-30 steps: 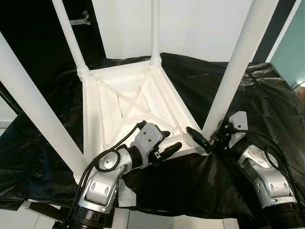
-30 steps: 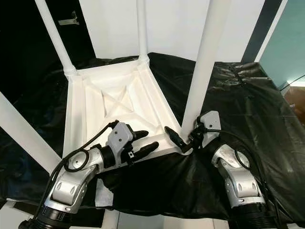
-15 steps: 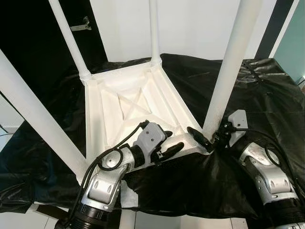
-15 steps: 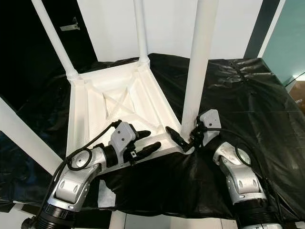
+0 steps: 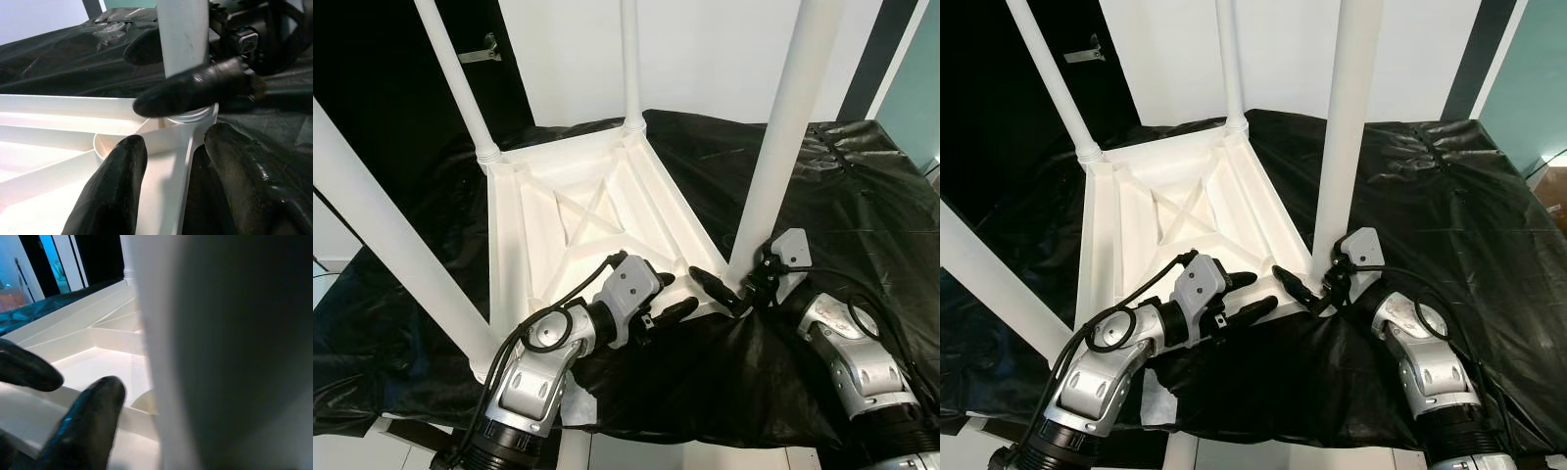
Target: Building children table
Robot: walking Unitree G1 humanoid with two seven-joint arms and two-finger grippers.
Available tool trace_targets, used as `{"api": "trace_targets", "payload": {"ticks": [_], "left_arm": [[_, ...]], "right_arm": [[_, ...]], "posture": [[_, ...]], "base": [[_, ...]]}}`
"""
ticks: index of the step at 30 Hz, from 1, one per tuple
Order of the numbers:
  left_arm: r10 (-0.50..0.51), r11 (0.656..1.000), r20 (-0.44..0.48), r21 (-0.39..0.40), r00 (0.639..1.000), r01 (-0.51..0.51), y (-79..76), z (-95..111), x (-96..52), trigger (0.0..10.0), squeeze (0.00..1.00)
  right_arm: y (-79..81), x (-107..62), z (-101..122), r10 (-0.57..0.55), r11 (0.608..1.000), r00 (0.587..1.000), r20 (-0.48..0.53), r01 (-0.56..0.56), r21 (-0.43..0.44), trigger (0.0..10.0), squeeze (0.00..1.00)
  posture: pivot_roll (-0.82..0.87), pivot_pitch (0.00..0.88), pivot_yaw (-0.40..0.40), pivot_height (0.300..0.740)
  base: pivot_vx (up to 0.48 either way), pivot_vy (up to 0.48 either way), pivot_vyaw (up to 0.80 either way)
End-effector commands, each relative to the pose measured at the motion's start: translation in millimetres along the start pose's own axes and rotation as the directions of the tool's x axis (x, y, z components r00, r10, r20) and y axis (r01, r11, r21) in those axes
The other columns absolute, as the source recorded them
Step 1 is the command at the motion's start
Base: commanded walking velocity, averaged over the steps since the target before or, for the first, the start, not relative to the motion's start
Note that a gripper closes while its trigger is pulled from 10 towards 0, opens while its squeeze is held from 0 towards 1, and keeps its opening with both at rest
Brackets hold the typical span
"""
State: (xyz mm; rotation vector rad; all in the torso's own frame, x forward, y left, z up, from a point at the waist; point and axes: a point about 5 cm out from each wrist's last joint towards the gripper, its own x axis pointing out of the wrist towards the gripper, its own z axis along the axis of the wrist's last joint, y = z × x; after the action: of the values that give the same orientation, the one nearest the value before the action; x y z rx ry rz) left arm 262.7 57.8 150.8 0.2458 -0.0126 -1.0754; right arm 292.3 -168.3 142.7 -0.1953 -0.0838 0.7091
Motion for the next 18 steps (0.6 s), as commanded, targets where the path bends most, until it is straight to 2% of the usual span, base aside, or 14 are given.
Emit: {"api": "trace_targets", "payload": {"ticks": [1, 9, 15, 17, 18], "left_arm": [[0.034, 0.999, -0.01, -0.009, 0.999, -0.034, -0.4, -4.0, 0.6, 10.0, 0.0], [0.056, 0.998, -0.015, -0.013, 0.998, -0.057, -0.3, -5.6, -3.4, 10.0, 0.0], [0.129, 0.991, -0.001, 0.019, 0.992, -0.129, 17.1, 1.9, -4.9, 10.0, 0.0], [0.14, 0.99, 0.0, 0.023, 0.99, -0.14, 19.2, 2.7, -6.2, 10.0, 0.0], [0.161, 0.987, -0.005, 0.022, 0.987, -0.161, 23.9, 2.2, -8.8, 10.0, 0.0]], "right_arm": [[3.6, 4.2, -1.9, 0.03, 1.0, 1.0, -0.007, -0.03, 0.004, 0.0, 0.0], [0.5, 4.7, -6.5, -0.017, 1.0, 0.999, -0.048, 0.017, 0.002, 0.0, 0.0], [-5.8, 4.1, -5.5, -0.211, 0.978, 0.976, -0.058, 0.21, -0.006, 0.0, 0.0], [-5.2, 3.2, -4.4, -0.234, 0.972, 0.971, -0.053, 0.234, -0.008, 0.0, 0.0], [-3.4, 1.1, -5.2, -0.284, 0.959, 0.957, -0.054, 0.285, -0.001, 4.1, 0.0]], "posture": [[-0.03, 0.0, 0.025, 0.74], [-0.01, 0.001, 0.01, 0.74], [0.0, 0.022, 0.002, 0.74], [0.0, 0.025, 0.004, 0.74], [0.0, 0.029, 0.001, 0.74]], "base": [[0.0, 0.0, 0.0], [0.0, 0.0, 0.0], [0.0, 0.0, 0.0], [0.0, 0.0, 0.0], [0.0, 0.0, 0.0]]}}
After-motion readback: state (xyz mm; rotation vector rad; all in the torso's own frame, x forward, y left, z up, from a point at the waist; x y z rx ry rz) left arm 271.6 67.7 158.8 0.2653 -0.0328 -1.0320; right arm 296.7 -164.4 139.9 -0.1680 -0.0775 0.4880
